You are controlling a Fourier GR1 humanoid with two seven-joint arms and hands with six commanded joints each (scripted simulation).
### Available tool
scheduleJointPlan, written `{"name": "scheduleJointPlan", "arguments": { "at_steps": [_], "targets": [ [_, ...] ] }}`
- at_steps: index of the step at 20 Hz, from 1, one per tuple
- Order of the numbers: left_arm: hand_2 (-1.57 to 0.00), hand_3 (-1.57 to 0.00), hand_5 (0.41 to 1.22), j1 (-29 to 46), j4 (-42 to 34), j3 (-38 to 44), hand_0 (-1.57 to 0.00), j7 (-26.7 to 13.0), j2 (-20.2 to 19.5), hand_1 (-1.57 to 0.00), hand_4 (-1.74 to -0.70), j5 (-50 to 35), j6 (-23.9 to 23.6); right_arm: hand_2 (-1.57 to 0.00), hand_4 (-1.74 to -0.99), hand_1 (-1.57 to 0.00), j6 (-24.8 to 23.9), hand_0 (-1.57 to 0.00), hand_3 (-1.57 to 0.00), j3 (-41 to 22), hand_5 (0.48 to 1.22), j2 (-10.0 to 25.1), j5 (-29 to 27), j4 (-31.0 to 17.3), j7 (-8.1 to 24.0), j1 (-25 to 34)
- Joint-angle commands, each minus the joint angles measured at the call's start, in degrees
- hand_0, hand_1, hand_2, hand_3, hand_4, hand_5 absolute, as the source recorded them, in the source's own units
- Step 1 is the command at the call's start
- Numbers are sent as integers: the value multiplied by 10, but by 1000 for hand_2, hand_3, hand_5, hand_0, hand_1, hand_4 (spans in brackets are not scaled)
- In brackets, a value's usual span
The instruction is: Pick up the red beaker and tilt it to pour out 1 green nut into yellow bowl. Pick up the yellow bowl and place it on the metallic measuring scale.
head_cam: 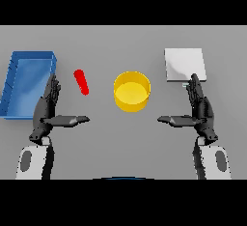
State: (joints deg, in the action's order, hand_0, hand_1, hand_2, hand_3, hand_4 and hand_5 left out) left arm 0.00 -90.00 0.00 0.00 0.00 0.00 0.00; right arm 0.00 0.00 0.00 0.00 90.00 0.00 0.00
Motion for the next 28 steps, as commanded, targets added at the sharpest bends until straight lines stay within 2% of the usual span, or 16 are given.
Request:
{"name": "scheduleJointPlan", "arguments": {
  "at_steps": [1,6,7,8,10,11,14,15,18,21,22,24,26,27,28],
  "targets": [
    [1,1,599,2,-1,0,1,1,-1,1,-1151,-1,0,1,-1167,1,-1,1,1,0,599,0,0,0,0,1],
    [1,1,599,21,-14,1,1,9,-7,1,-1151,-6,8,1,-1167,1,-5,1,1,-3,599,-4,5,-5,4,9],
    [1,1,599,41,-35,-17,1,21,-22,1,-1151,19,14,1,-1167,1,-27,1,1,-28,599,17,72,9,-39,-9],
    [1,1,599,57,-58,-28,1,20,-31,1,-1156,31,17,1,-1163,1,-41,1,1,-48,595,25,117,28,-63,-34],
    [1,1,599,77,-90,-43,1,2,-41,1,-1161,44,21,1,-1160,1,-56,1,1,-71,591,29,164,43,-63,-53],
    [1,1,599,81,-98,-46,1,-6,-44,1,-1163,45,24,1,-1159,1,-58,1,1,-74,590,29,172,47,-46,-47],
    [1,1,603,74,-104,-49,1,-24,-49,1,-1164,54,21,1,-1183,1,-60,1,1,-73,596,29,171,60,-36,-52],
    [1,1,602,68,-93,-54,1,-33,-50,1,-1161,62,23,1,-1192,1,-53,1,1,-75,600,28,165,66,-43,-59],
    [1,1,605,43,-52,-58,1,-26,-44,1,-1170,80,18,1,-1224,1,-40,1,1,-68,611,31,145,64,-42,-49],
    [1,1,622,1,7,-54,1,-1,-35,1,-1219,91,10,1,-1246,1,-40,1,1,-70,627,34,151,70,-43,-59],
    [1,1,626,-18,24,-56,1,-5,-32,1,-1222,100,4,1,-1256,1,-38,1,1,-71,631,33,148,75,-42,-54],
    [1,1,636,-37,58,-50,1,5,-33,1,-1233,105,-1,1,-1267,1,-30,1,1,-67,632,37,136,76,-56,-63],
    [1,1,650,-68,99,-41,1,13,-32,1,-1248,104,-3,1,-1280,1,-30,1,1,-69,634,31,135,71,-48,-56],
    [1,1,660,-92,119,-32,1,10,-36,1,-1255,104,-5,1,-1281,1,-33,1,1,-67,635,34,139,70,-53,-58],
    [1,1,668,-101,134,-29,1,26,-34,1,-1262,104,-7,1,-1278,1,-34,1,1,-65,634,36,140,70,-50,-57]
  ]
}}
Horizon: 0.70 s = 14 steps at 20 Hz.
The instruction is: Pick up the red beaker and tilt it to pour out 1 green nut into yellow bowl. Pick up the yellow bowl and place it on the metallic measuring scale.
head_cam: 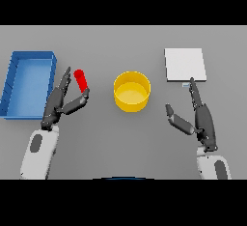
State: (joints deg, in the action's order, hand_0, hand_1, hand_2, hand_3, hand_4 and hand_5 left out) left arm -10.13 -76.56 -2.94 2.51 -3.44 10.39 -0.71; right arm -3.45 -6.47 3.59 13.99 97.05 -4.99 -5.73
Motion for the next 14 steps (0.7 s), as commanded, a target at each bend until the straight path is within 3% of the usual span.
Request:
{"name": "scheduleJointPlan", "arguments": {
  "at_steps": [1,6,14],
  "targets": [
    [1,1,673,-12,18,5,1,6,0,1,-1267,1,-3,1,-1274,1,0,1,1,-2,635,0,2,1,-4,-2],
    [1,1,688,-61,82,14,1,22,7,1,-1292,2,-5,1,-1267,1,1,1,1,-1,640,-2,0,-5,-3,2],
    [1,1,683,-128,155,28,1,15,7,1,-1289,5,-11,1,-1265,1,3,1,1,3,638,-2,-7,0,-4,0]
  ]
}}
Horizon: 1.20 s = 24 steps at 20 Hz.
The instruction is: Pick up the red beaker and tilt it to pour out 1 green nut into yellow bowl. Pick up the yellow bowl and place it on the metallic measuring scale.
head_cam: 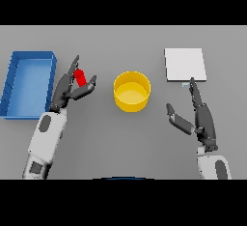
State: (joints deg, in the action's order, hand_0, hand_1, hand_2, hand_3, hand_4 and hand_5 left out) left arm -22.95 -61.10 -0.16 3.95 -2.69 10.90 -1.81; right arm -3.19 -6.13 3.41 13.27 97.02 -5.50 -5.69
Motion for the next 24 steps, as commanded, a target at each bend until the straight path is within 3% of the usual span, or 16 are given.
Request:
{"name": "scheduleJointPlan", "arguments": {
  "at_steps": [1,6,7,9,11,14,15,18,24],
  "targets": [
    [1,1,686,-4,4,2,1,6,0,1,-1297,-3,2,1,-1268,1,2,1,1,0,639,1,-1,2,7,2],
    [0,1,704,-26,45,17,1,37,12,1,-1348,-15,0,1,-1261,1,-3,1,1,-1,641,2,7,0,9,-1],
    [-67,-31,724,-36,61,28,1,45,16,-26,-1378,-22,-5,1,-1259,1,-5,1,1,1,642,1,8,-6,10,-1],
    [-364,-292,783,-44,70,38,-285,47,25,-328,-1449,-31,-15,1,-1258,1,-7,1,1,0,644,1,9,1,5,-1],
    [-733,-724,941,-46,74,36,-662,43,30,-699,-1500,-24,-28,1,-1255,1,-4,1,1,4,644,6,6,1,13,2],
    [-1142,-974,1078,-60,92,30,-1106,48,20,-1125,-1603,-12,-23,1,-1252,1,-5,1,1,1,644,0,5,2,15,-1],
    [-1228,-1093,1106,-59,91,23,-1199,52,20,-1214,-1571,-7,-24,1,-1250,1,-4,1,1,2,643,2,5,4,15,-1],
    [-1395,-1326,1162,-56,84,22,-1380,40,32,-1388,-1505,-2,-29,1,-1257,1,-5,1,1,0,645,-3,4,-1,9,-3],
    [-1525,-1507,1122,-55,44,32,-1521,59,36,-1523,-1679,-37,-52,1,-1258,1,-4,1,1,-1,646,2,7,8,4,-12]
  ]
}}
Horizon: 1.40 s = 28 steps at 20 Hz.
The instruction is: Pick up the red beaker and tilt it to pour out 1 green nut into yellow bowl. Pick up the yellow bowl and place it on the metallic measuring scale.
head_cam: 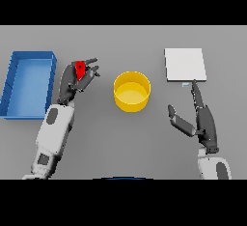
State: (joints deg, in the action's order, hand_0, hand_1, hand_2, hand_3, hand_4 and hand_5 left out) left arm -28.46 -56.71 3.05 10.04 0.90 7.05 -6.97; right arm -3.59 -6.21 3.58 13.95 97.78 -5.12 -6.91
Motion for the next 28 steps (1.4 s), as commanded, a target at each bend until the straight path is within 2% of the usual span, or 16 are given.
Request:
{"name": "scheduleJointPlan", "arguments": {
  "at_steps": [1,4,9,13,15,20,23,26,27,28],
  "targets": [
    [-1534,-1520,1118,0,-14,-5,-1531,-12,-1,-1533,-1692,2,-5,1,-1259,1,0,1,1,3,647,1,0,-9,8,10],
    [-1552,-1545,1114,0,-61,-34,-1551,-38,-18,-1551,-1716,20,-4,1,-1263,1,-5,1,1,-1,654,-2,6,-9,-1,12],
    [-1565,-1562,1125,-15,-100,-117,-1564,-121,-74,-1565,-1733,98,25,1,-1256,1,-5,1,1,-3,671,3,14,-2,-2,3],
    [-1565,-1562,1111,-47,-84,-146,-1564,-155,-92,-1565,-1733,126,35,1,-1256,1,-7,1,1,-6,678,3,19,6,10,4],
    [-1566,-1564,1114,-70,-66,-161,-1566,-173,-98,-1566,-1734,142,36,1,-1254,1,-6,1,1,-1,680,3,14,-1,26,18],
    [-1569,-1569,1132,-122,-48,-258,-1569,-230,-137,-1569,-1739,258,47,1,-1255,1,2,1,1,-5,689,0,8,1,10,2],
    [-1570,-1570,1161,-156,-35,-316,-1570,-242,-153,-1570,-1740,319,67,1,-1267,1,1,1,1,-6,698,1,11,9,17,6],
    [-1571,-1570,1190,-182,-27,-358,-1571,-237,-171,-1571,-1740,358,89,1,-1274,1,2,1,1,-8,704,0,12,5,22,8],
    [-1571,-1571,1196,-190,-26,-368,-1571,-234,-178,-1571,-1691,367,97,1,-1282,1,2,1,1,-9,705,0,11,13,12,-2],
    [-1571,-1571,1201,-207,-18,-382,-1571,-231,-180,-1571,-1649,378,111,1,-1284,1,4,1,1,-3,705,2,5,11,16,-1]
  ]
}}
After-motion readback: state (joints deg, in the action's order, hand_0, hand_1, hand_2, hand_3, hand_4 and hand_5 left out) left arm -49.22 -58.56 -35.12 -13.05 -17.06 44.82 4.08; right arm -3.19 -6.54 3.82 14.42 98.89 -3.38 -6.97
